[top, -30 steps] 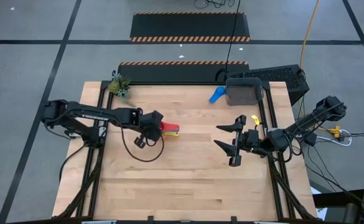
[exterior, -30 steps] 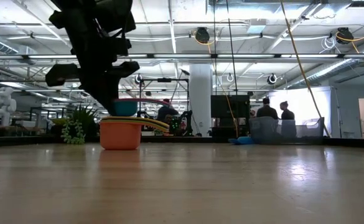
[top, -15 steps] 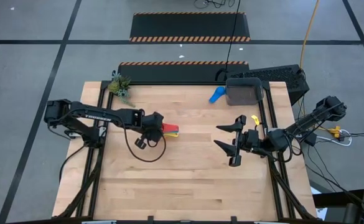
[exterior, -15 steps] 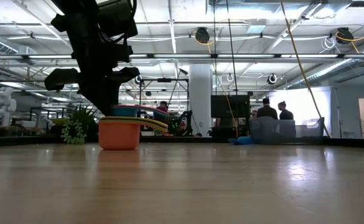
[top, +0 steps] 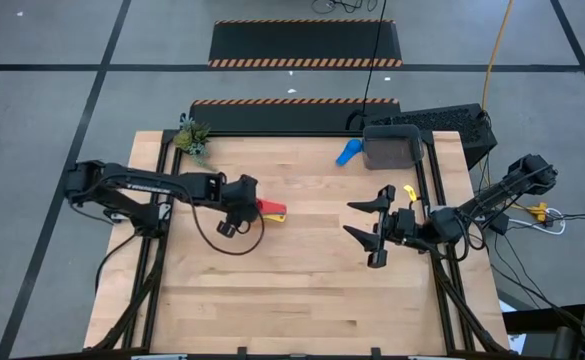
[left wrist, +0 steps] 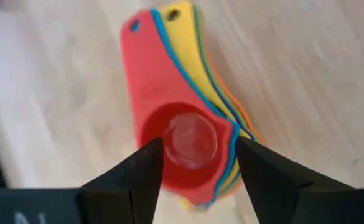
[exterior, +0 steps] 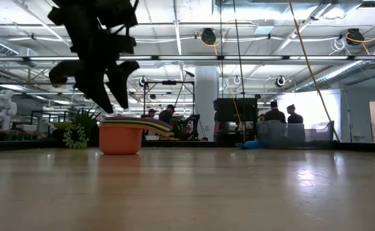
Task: Nest measuring cups in basket
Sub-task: Stack the measuring cups on top of the other stacked measuring cups
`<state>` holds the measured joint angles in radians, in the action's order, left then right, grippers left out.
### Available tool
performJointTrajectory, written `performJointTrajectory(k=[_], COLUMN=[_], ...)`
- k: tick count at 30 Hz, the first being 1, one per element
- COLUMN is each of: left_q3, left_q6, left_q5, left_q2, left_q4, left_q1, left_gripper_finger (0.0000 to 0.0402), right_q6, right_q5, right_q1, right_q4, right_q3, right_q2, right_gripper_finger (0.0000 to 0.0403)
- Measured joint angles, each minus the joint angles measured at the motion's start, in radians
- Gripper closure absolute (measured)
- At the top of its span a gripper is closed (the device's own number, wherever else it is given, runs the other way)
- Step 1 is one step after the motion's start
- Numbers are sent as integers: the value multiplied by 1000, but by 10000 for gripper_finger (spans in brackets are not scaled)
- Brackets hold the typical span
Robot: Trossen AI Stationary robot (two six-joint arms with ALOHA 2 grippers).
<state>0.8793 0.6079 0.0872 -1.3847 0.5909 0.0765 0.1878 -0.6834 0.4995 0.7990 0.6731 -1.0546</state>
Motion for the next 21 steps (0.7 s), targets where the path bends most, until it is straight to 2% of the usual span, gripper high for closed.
performJointTrajectory(k=[7, 11, 14, 17, 21], left_q3=[1, 1, 1, 0, -1], left_q6=[-25, -99, -224, -420, -607], left_q5=[2, 3, 27, 60, 73], left_q2=[116, 174, 206, 225, 220], left_q4=[8, 3, -16, -42, -81], left_q1=[0, 0, -1, 0, -7], left_gripper_finger=[202, 213, 222, 235, 253], right_q6=[-10, -19, -19, -19, -5], right_q5=[-5, -26, -115, -205, -321], right_q1=[-3, -3, -3, -4, -21], right_q4=[-17, -28, -80, -157, -175], right_q3=[0, 0, 0, 0, 0], right_q2=[0, 0, 0, -7, -57], right_gripper_finger=[161, 161, 161, 161, 161])
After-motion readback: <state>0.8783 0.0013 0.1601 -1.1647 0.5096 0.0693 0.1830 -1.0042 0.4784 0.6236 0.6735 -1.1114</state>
